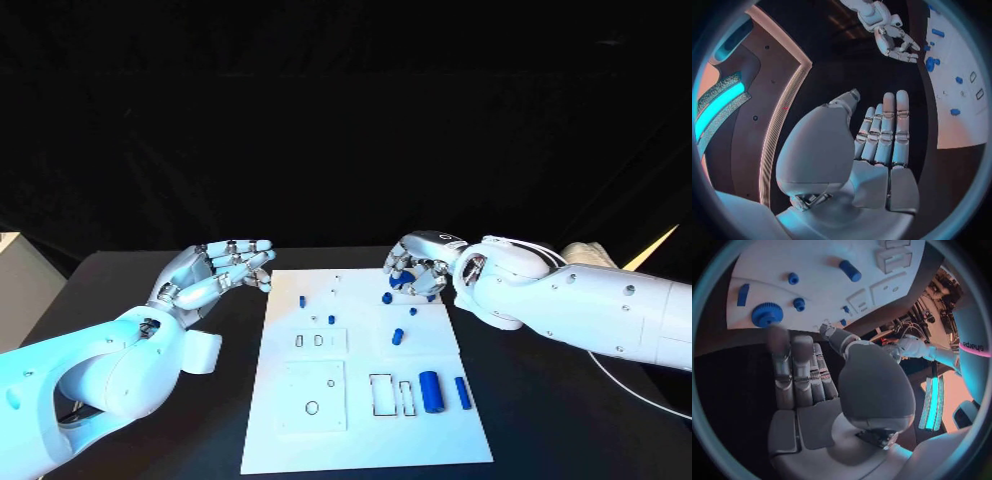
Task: Assemble the parts on the task board
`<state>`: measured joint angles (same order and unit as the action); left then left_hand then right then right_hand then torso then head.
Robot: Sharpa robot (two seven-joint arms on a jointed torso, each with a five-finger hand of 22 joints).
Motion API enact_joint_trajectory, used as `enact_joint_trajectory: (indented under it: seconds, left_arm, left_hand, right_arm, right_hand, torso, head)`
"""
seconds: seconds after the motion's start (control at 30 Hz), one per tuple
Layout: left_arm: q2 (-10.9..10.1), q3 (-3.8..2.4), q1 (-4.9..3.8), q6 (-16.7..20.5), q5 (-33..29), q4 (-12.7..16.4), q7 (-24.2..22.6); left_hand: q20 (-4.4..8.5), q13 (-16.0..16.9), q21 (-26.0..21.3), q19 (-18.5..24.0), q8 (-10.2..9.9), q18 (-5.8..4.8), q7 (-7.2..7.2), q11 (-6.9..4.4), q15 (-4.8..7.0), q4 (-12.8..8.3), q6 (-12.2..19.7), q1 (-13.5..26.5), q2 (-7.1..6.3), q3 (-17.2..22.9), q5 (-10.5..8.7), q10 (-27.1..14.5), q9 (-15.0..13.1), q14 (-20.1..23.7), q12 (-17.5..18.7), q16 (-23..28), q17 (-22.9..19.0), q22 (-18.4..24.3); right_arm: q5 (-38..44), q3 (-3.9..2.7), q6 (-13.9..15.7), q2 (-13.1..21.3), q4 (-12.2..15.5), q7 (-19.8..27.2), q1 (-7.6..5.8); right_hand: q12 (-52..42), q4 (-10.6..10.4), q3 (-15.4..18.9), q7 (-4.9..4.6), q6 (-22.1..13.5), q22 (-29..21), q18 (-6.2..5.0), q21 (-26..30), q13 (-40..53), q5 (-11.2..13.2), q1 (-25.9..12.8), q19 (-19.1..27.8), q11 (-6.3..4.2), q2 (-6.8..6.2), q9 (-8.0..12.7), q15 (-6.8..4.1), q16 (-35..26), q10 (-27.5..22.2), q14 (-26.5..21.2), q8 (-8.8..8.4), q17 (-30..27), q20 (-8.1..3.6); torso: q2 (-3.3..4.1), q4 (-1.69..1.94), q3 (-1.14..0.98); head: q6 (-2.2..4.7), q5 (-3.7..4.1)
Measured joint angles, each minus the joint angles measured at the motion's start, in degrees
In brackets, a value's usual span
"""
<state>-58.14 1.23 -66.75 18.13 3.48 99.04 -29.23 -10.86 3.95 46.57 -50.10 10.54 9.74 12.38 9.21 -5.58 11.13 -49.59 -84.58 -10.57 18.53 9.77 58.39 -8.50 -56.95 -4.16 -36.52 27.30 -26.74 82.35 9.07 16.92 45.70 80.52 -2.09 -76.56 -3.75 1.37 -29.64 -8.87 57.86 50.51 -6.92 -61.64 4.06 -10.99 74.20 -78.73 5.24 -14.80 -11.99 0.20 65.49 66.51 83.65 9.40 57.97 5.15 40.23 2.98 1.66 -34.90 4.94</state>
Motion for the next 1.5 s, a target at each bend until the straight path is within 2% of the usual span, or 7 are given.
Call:
enact_joint_trajectory:
  seconds: [0.13, 0.27, 0.53, 0.73, 0.9, 1.37, 1.5]
  left_arm:
    - [-0.4, -0.13, 0.00, -0.5, 0.0, 0.8, 0.3]
    - [-0.9, -0.27, -0.04, -0.8, 0.0, 1.2, 0.5]
    - [-1.2, -0.38, -0.12, -1.2, 0.1, 1.3, 0.8]
    - [-1.3, -0.43, -0.21, -1.3, 0.1, 1.5, 1.0]
    - [-1.4, -0.47, -0.30, -1.3, 0.1, 1.6, 1.1]
    - [-1.6, -0.50, -0.37, -1.4, 0.0, 1.7, 1.5]
    - [-1.7, -0.51, -0.40, -1.4, 0.0, 1.7, 1.5]
  left_hand:
    - [-0.08, 0.0, 3.1, 0.9, -0.3, 0.00, 0.00, 0.02, -0.02, -0.5, 0.0, 0.6, -0.03, 0.5, 0.00, 0.0, 0.0, 0.7, 0.0, -3.2, 1.7, -2.0]
    - [-0.21, 0.0, 4.1, 1.4, -0.3, 0.00, 0.00, 0.23, 0.03, -0.6, 0.0, 0.7, -0.10, 0.8, 0.00, -0.2, 0.0, 1.1, 0.0, -4.3, 2.3, -2.7]
    - [-0.10, 0.0, 4.9, 1.7, -0.3, -0.02, 0.00, 0.22, -0.05, -0.5, 0.0, 0.7, -0.10, 0.9, 0.00, -0.2, 0.0, 1.4, 0.0, -4.9, 2.6, -3.1]
    - [-0.31, 0.0, 5.1, 1.9, -0.3, -0.02, 0.00, 0.22, 0.03, -0.5, 0.0, 0.9, -0.33, 0.9, 0.00, -0.7, 0.1, 1.5, 0.0, -5.0, 2.6, -3.3]
    - [-0.29, 0.0, 5.5, 2.3, -0.5, -0.02, 0.00, 0.44, -0.17, -0.7, 0.0, 1.2, -0.09, 1.0, 0.00, -0.9, 0.1, 1.7, 0.0, -5.3, 2.8, -3.5]
    - [-0.30, 0.0, 5.8, 2.3, -0.5, -0.02, 0.00, 0.62, -0.38, -0.9, 0.0, 1.2, -0.10, 1.2, 0.00, -1.1, 0.1, 1.9, 0.0, -5.6, 2.8, -3.7]
    - [-0.30, 0.0, 5.7, 2.3, -0.5, -0.02, 0.00, 0.62, -0.38, -0.9, 0.0, 1.2, -0.10, 1.2, 0.00, -1.1, 0.1, 1.9, 0.0, -5.6, 2.8, -3.7]
  right_arm:
    - [3.0, 0.05, -1.0, -0.5, -0.7, -2.0, 0.27]
    - [4.7, 0.11, -1.7, -1.2, -1.3, -3.3, 0.66]
    - [6.3, 0.12, -2.2, -1.8, -2.0, -4.8, 0.83]
    - [6.9, 0.10, -2.5, -2.8, -3.1, -5.6, 1.04]
    - [7.1, 0.12, -2.6, -3.3, -3.8, -5.9, 1.37]
    - [7.1, 0.08, -3.0, -4.0, -4.7, -6.1, 1.95]
    - [7.1, 0.03, -3.0, -4.0, -4.6, -6.1, 1.97]
  right_hand:
    - [0.0, -0.5, 2.7, 0.12, -0.3, 2.6, 0.00, -2.3, 0.0, 0.0, 0.6, 0.2, 0.39, -0.19, -0.4, 0.31, 4.0, -3.9, 0.3, -0.53, 2.8, 0.32]
    - [-0.7, -1.0, 5.1, -0.09, -0.6, 3.8, 0.00, -3.3, 0.0, 0.0, 1.7, 0.5, 0.49, 0.93, -0.6, 0.31, 5.5, -5.8, 0.3, -0.55, 4.0, 0.61]
    - [-1.8, -1.7, 6.1, -0.08, -0.6, 6.8, -0.03, -5.4, 0.2, 0.0, 2.3, 0.0, 0.52, 1.54, -0.7, 0.31, 7.4, -6.0, 0.3, -0.55, 6.1, 1.02]
    - [-2.5, -1.7, 6.2, -0.02, -0.6, 8.7, 0.77, -7.0, 0.3, 0.0, 2.5, -0.4, 0.52, 1.75, -0.9, 0.31, 8.7, -6.0, 0.3, -0.55, 7.1, 1.00]
    - [-3.3, -2.8, 5.1, -0.42, 0.0, 10.4, 0.76, -8.3, 0.3, 0.2, 3.2, -0.9, 0.69, 2.38, -1.2, 0.31, 9.5, -5.4, 0.3, -0.55, 7.6, 1.11]
    - [-4.0, -3.3, 0.7, 0.00, 1.5, 13.5, 0.76, -10.4, 0.2, 1.1, 3.3, -1.3, 0.23, 2.49, -1.7, 0.32, 10.9, -3.4, 0.3, -0.52, 8.5, 1.11]
    - [-4.4, -3.5, -0.6, 0.21, 2.3, 14.1, 1.41, -10.7, 0.2, 1.1, 3.3, -1.3, -0.05, 2.49, -1.9, 0.32, 11.1, -2.2, 0.3, 0.12, 8.5, 1.08]
  torso:
    - [0.58, 0.29, 0.12]
    - [1.07, 0.44, 0.16]
    - [1.72, 0.80, 0.26]
    - [2.09, 1.02, 0.30]
    - [2.33, 1.16, 0.30]
    - [2.80, 1.45, 0.43]
    - [2.90, 1.46, 0.43]
  head:
    - [-0.15, 0.23]
    - [-0.09, 0.22]
    - [0.04, 0.48]
    - [0.05, 0.71]
    - [0.13, 0.87]
    - [0.07, 1.16]
    - [0.05, 1.16]
